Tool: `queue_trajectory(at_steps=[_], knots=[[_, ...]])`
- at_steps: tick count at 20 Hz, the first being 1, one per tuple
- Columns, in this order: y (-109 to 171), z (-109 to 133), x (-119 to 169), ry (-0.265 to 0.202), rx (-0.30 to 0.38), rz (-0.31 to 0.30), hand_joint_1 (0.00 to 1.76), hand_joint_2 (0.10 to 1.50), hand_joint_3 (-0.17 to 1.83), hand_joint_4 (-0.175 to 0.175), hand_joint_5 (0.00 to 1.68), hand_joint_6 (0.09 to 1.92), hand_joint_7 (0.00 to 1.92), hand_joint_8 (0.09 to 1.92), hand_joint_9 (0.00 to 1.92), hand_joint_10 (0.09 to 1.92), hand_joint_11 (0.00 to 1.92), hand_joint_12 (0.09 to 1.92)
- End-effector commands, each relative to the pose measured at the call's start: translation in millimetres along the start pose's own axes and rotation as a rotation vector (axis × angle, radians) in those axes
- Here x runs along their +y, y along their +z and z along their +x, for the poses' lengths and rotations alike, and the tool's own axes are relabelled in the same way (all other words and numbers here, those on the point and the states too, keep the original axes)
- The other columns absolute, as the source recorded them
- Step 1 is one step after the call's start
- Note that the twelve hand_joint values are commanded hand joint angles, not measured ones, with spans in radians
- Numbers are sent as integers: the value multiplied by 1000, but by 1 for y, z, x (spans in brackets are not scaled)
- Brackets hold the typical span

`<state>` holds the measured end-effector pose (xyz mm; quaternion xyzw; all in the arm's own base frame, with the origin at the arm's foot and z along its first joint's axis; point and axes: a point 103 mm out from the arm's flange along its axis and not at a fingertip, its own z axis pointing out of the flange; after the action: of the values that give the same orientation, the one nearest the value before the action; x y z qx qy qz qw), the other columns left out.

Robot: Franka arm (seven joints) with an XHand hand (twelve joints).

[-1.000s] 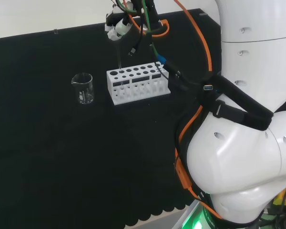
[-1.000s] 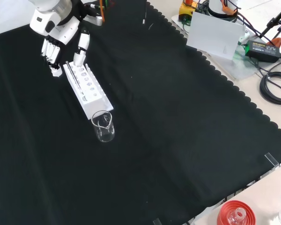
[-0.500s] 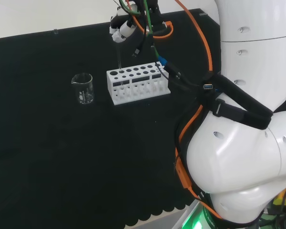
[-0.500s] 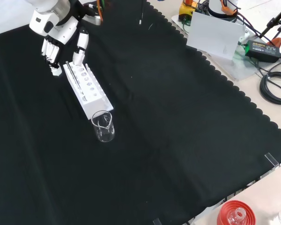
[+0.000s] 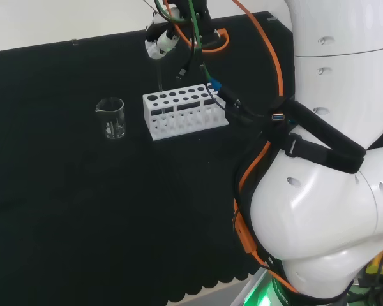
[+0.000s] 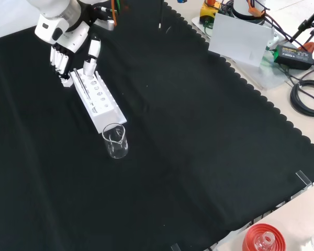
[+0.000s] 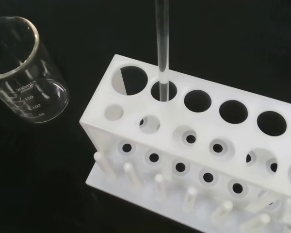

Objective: Take the glass rod from the white test tube rack.

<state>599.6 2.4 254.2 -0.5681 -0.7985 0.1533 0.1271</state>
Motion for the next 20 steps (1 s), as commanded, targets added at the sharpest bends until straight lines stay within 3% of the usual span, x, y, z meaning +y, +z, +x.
queue_trajectory(at_steps=[1,13,20], knots=[[-2,0,2,-1,-29,-20,720,1224,-175,-131,513,825,469,857,689,844,652,1323],[-4,-1,4,-6,-41,-81,865,1228,-175,-173,719,887,654,820,941,727,962,1201],[0,11,14,-15,-65,-62,923,1224,-175,-175,780,882,707,806,1013,685,1039,1171]])
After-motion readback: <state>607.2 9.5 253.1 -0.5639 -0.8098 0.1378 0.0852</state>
